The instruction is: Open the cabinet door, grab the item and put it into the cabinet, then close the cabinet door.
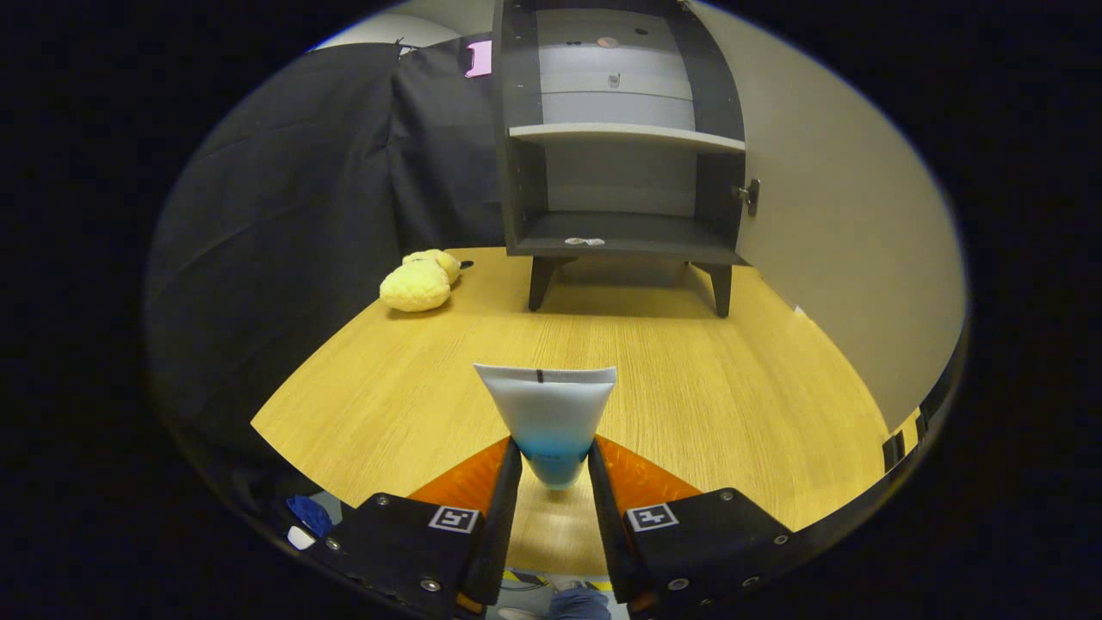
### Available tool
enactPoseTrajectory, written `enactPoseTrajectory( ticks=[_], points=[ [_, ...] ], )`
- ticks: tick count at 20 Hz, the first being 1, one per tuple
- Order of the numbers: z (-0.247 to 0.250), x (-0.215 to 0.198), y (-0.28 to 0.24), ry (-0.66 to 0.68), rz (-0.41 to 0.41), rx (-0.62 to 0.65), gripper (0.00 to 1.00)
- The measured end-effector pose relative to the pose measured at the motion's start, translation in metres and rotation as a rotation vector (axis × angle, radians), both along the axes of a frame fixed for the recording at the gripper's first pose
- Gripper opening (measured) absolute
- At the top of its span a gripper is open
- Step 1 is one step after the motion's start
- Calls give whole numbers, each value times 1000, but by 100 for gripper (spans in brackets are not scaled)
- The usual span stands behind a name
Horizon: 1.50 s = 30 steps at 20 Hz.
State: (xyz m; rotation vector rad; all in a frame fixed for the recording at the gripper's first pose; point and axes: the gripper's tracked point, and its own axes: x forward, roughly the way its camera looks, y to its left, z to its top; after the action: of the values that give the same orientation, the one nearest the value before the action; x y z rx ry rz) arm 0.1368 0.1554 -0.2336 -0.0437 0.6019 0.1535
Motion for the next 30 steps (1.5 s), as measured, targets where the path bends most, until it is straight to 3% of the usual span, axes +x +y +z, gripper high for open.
enactPoseTrajectory(
  ticks=[19,30],
  points=[
    [211,178,-2,-234,3,88,48],
    [282,292,-25,-293,-48,111,48]
  ],
)
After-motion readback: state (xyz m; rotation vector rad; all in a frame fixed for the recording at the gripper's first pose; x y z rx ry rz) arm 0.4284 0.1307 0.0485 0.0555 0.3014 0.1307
